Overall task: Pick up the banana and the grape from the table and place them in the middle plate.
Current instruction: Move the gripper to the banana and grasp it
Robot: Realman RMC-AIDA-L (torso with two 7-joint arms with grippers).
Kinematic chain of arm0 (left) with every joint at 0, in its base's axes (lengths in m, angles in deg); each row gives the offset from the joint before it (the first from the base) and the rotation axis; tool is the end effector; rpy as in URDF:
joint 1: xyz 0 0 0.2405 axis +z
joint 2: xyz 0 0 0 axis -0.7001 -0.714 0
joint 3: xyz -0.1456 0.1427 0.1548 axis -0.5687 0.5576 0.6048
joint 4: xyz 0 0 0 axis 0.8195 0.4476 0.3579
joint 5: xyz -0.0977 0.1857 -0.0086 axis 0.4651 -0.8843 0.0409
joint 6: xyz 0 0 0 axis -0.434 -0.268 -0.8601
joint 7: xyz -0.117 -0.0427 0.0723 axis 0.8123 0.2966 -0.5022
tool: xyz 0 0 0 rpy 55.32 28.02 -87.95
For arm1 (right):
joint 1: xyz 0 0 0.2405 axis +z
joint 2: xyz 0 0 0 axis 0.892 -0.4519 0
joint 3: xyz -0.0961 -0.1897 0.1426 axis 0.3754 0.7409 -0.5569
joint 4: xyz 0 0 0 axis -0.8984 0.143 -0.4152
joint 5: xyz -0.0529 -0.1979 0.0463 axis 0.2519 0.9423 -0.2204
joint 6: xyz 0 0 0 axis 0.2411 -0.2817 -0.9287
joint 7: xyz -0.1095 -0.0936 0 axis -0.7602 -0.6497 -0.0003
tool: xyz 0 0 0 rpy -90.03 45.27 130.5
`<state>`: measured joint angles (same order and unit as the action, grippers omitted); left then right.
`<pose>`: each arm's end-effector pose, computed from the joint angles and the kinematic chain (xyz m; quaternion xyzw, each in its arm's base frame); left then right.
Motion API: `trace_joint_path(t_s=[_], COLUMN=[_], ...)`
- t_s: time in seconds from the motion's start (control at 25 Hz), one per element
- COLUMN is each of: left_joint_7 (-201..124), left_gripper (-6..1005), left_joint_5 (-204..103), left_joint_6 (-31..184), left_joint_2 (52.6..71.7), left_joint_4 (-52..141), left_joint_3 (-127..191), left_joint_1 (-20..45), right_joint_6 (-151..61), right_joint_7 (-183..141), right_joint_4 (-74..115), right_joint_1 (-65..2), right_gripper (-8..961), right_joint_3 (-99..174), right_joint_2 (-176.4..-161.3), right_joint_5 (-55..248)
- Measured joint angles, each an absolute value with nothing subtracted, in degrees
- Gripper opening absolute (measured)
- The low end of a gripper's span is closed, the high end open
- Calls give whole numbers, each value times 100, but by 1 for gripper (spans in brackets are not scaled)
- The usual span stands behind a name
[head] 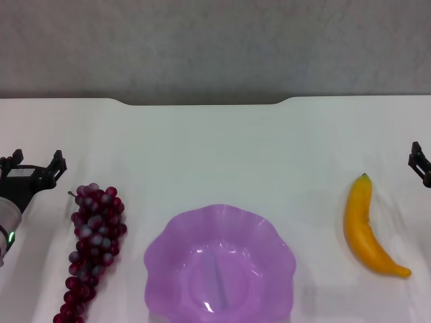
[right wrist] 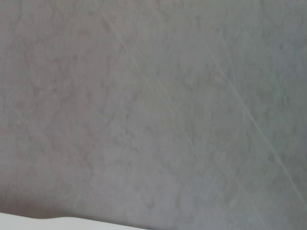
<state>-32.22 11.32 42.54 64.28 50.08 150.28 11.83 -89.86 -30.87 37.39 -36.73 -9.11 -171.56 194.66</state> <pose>-0.3566 0.3768 -0.0110 -0.6942 -0.3356 -0.1686 0.6140 0.3557 0.3483 -0.0059 -0.6998 0.2442 0.1666 0.6503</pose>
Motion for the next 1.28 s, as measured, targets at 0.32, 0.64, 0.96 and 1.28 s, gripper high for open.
trace_joint_path(t_s=[0.32, 0.64, 0.96, 1.28], left_joint_7=[-3218, -3218, -3222, -3223], left_gripper=[801, 800, 800, 799], left_joint_5=[1132, 1132, 1133, 1132], left_joint_6=[4254, 4254, 4263, 4263], left_joint_2=[6428, 6425, 6412, 6410], left_joint_4=[5008, 4972, 4975, 4968], left_joint_3=[15028, 15028, 15028, 15028], left_joint_1=[1178, 1238, 1259, 1254], right_joint_6=[-8987, -8223, -6119, -2528], right_joint_7=[-3110, -3585, -6151, -7272], right_joint_4=[3820, 4688, 7453, 9121], right_joint_1=[-3633, -3662, -4794, -5485], right_gripper=[881, 881, 881, 882], right_joint_3=[-850, -970, -2738, -5033], right_joint_2=[-17147, -17073, -16788, -17081], right_joint_5=[19462, 19467, 19458, 19428])
